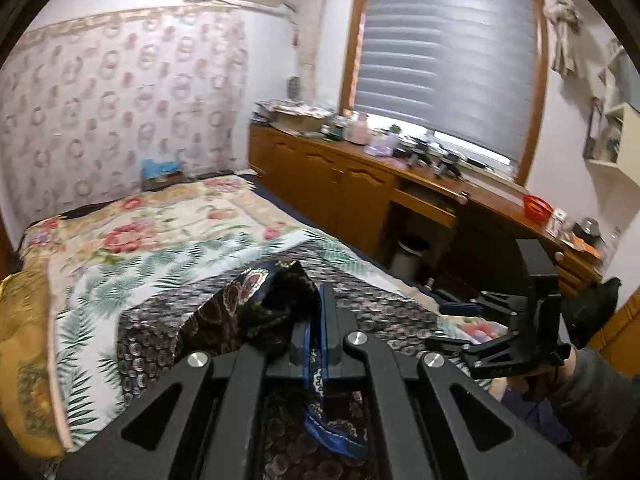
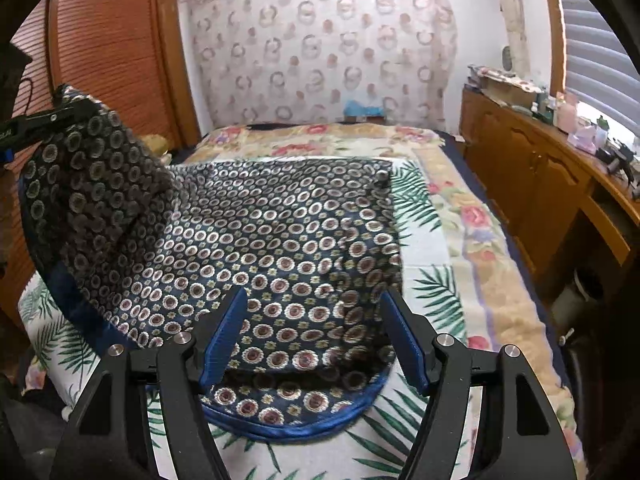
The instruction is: Fold small clothes
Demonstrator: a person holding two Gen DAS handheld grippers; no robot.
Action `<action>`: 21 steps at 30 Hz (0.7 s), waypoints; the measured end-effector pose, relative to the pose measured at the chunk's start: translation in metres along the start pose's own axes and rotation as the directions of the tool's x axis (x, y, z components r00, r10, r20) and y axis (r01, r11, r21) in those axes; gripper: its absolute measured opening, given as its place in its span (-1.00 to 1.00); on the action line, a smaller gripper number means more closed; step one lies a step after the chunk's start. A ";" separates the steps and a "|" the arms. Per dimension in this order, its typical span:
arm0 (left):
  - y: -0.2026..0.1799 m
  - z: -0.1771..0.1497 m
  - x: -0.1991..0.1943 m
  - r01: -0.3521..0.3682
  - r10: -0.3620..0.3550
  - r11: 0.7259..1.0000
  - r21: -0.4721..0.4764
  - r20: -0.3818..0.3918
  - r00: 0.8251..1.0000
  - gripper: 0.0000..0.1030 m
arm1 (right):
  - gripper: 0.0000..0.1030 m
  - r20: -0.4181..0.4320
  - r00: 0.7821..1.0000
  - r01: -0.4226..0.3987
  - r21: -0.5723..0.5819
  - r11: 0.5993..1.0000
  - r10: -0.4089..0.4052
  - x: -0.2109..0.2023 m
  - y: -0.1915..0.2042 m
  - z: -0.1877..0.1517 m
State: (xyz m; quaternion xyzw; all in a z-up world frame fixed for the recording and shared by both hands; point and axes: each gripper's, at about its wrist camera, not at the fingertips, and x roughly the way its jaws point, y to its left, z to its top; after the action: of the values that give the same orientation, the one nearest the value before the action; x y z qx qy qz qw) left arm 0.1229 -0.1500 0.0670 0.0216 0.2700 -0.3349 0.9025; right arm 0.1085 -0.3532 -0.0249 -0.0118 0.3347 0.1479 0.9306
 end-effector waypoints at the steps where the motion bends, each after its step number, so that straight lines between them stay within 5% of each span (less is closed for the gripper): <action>1: -0.004 0.001 0.004 0.004 -0.004 1.000 0.007 -0.012 1.000 -0.97 | 0.37 0.003 1.000 0.001 0.002 1.000 -0.002 -0.001 -0.002 0.000; 3: -0.009 -0.001 0.012 0.008 -0.007 1.000 0.020 -0.043 0.999 -0.86 | 0.37 0.005 1.000 0.000 0.009 1.000 0.000 -0.004 -0.004 -0.001; 7: -0.014 -0.012 0.020 0.007 -0.004 1.000 0.029 -0.084 0.996 -0.26 | 0.37 0.004 1.000 -0.001 0.013 1.000 0.001 -0.006 -0.006 -0.002; 10: -0.010 -0.020 0.015 -0.020 0.022 0.999 0.026 -0.086 0.996 -0.08 | 0.37 0.002 1.000 0.000 0.013 1.000 0.000 -0.006 -0.008 -0.003; 21: 0.037 -0.057 -0.021 -0.141 0.136 0.988 -0.065 -0.070 0.988 0.00 | 0.38 -0.010 1.000 -0.030 -0.036 0.999 0.029 0.005 0.015 0.013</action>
State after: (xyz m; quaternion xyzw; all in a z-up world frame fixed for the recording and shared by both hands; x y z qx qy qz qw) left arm 0.1054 -0.0965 0.0236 0.0199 0.3086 -0.2608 0.9145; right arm 0.1163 -0.3364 -0.0173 -0.0243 0.3367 0.1675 0.9263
